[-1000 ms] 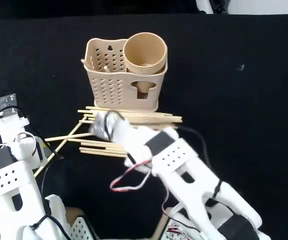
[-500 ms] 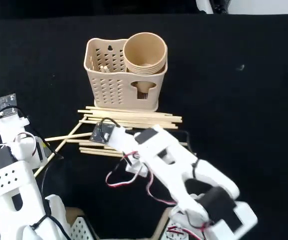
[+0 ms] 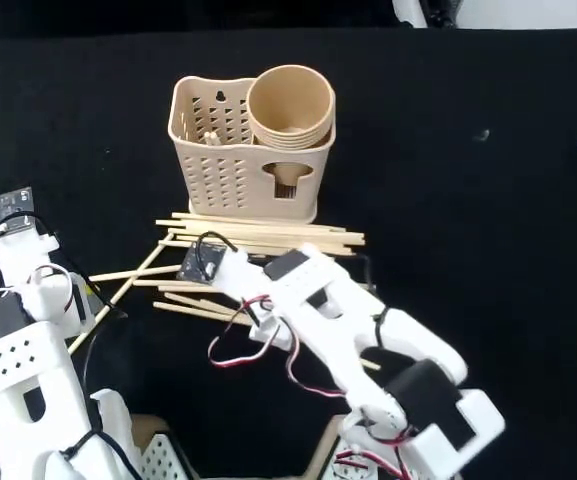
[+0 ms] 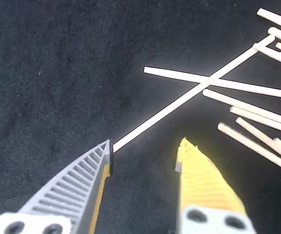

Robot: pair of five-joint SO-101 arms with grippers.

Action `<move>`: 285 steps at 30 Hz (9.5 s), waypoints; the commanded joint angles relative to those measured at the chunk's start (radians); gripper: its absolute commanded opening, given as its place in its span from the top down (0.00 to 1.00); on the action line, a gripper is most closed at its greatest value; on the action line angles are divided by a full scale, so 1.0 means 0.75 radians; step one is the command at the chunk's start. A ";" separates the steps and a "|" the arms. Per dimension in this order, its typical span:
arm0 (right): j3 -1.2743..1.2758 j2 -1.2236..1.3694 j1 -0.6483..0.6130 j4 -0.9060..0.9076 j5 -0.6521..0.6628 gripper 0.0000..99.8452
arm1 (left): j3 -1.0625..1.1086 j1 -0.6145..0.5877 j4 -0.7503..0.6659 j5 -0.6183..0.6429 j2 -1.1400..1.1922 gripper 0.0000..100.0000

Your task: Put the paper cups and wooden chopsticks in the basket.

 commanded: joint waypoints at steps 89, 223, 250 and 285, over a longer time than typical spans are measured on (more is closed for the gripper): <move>-0.492 -0.183 0.090 -1.410 -0.569 0.99 | -0.005 0.017 0.008 0.004 -0.014 0.78; 0.817 -1.818 0.423 0.145 -0.293 0.86 | -0.028 0.255 -0.333 -0.781 0.771 0.97; 0.819 -1.818 0.421 0.145 -0.293 0.86 | -0.688 -0.099 0.315 -1.471 0.779 0.97; 0.856 -1.818 0.421 0.117 -0.284 0.86 | -0.165 0.701 -0.323 -0.775 0.786 0.80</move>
